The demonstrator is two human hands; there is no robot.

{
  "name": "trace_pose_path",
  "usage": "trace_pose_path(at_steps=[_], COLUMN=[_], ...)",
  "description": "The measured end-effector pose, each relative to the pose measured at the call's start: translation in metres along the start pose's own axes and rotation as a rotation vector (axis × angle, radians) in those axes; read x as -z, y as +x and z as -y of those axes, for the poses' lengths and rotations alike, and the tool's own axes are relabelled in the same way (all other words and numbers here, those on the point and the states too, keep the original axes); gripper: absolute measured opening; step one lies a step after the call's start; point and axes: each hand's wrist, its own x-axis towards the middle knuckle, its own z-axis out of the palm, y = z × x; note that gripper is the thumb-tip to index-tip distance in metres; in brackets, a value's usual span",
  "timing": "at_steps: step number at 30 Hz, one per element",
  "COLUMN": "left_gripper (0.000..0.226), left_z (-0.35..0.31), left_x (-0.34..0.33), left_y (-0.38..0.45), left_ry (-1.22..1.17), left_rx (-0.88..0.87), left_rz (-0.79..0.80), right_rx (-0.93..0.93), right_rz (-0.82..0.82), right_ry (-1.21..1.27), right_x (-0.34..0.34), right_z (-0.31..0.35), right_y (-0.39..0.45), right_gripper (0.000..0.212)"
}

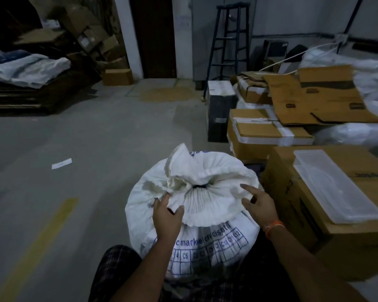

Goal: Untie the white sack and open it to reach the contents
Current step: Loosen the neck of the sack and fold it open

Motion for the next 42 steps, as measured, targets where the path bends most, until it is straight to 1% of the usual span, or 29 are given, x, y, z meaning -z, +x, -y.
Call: trace_pose_path(at_steps=[3, 6, 9, 11, 15, 17, 19, 21, 23, 25, 27, 28, 30, 32, 34, 36, 39, 40, 42], left_gripper=[0.061, 0.063, 0.065, 0.065, 0.065, 0.065, 0.066, 0.068, 0.069, 0.068, 0.063, 0.062, 0.059, 0.057, 0.056, 0.055, 0.047, 0.044, 0.033], left_z=[-0.011, -0.022, -0.025, -0.024, -0.020, -0.018, -0.016, -0.013, -0.009, -0.011, -0.012, -0.011, -0.009, -0.008, -0.004, -0.003, 0.003, 0.004, 0.001], left_x=[-0.002, -0.004, -0.007, -0.008, -0.011, -0.012, -0.013, -0.013, -0.010, -0.002, 0.008, 0.012, 0.018, 0.022, 0.023, 0.021, 0.015, 0.013, 0.011], left_y=[0.012, 0.022, 0.029, 0.030, 0.029, 0.029, 0.030, 0.029, 0.026, 0.021, 0.021, 0.024, 0.040, 0.066, 0.094, 0.118, 0.152, 0.163, 0.178], left_ry=[-0.097, -0.134, -0.132, -0.140, -0.144, -0.123, -0.091, -0.031, 0.075, 0.241, 0.412, 0.470, 0.524, 0.515, 0.509, 0.526, 0.521, 0.476, 0.370], left_rx=[-0.030, -0.034, -0.028, -0.031, -0.052, -0.073, -0.102, -0.135, -0.122, -0.049, -0.053, -0.094, -0.168, -0.154, -0.132, -0.108, -0.007, 0.003, -0.042], left_rz=[0.006, 0.029, 0.035, 0.045, 0.070, 0.069, 0.076, 0.080, 0.053, -0.057, -0.190, -0.221, -0.217, -0.144, -0.027, 0.090, 0.128, 0.176, 0.341], right_rx=[-0.017, -0.037, 0.021, 0.051, 0.271, 0.409, 0.549, 0.634, 0.627, 0.519, 0.444, 0.440, 0.444, 0.412, 0.372, 0.333, 0.281, 0.261, 0.219], right_rz=[-0.031, -0.074, -0.126, -0.152, -0.134, -0.064, 0.066, 0.186, 0.317, 0.468, 0.519, 0.502, 0.461, 0.455, 0.434, 0.413, 0.417, 0.414, 0.397], right_ry=[-0.031, -0.149, -0.381, -0.529, -0.725, -0.796, -0.831, -0.860, -0.943, -1.001, -0.968, -0.924, -0.793, -0.623, -0.495, -0.451, -0.455, -0.443, -0.420], right_x=[-0.006, -0.011, -0.016, -0.019, -0.025, -0.030, -0.035, -0.042, -0.050, -0.059, -0.065, -0.066, -0.064, -0.057, -0.051, -0.045, -0.032, -0.026, -0.015], right_z=[0.011, 0.015, 0.022, 0.034, 0.074, 0.097, 0.118, 0.134, 0.143, 0.146, 0.142, 0.137, 0.122, 0.108, 0.095, 0.083, 0.061, 0.052, 0.033], right_y=[0.015, 0.030, 0.037, 0.036, 0.046, 0.063, 0.086, 0.112, 0.137, 0.155, 0.164, 0.167, 0.170, 0.171, 0.171, 0.173, 0.175, 0.175, 0.174], right_gripper=[0.031, 0.022, 0.021, 0.025, 0.028, 0.026, 0.021, 0.017, 0.021, 0.029, 0.029, 0.028, 0.033, 0.042, 0.051, 0.062, 0.080, 0.082, 0.083])
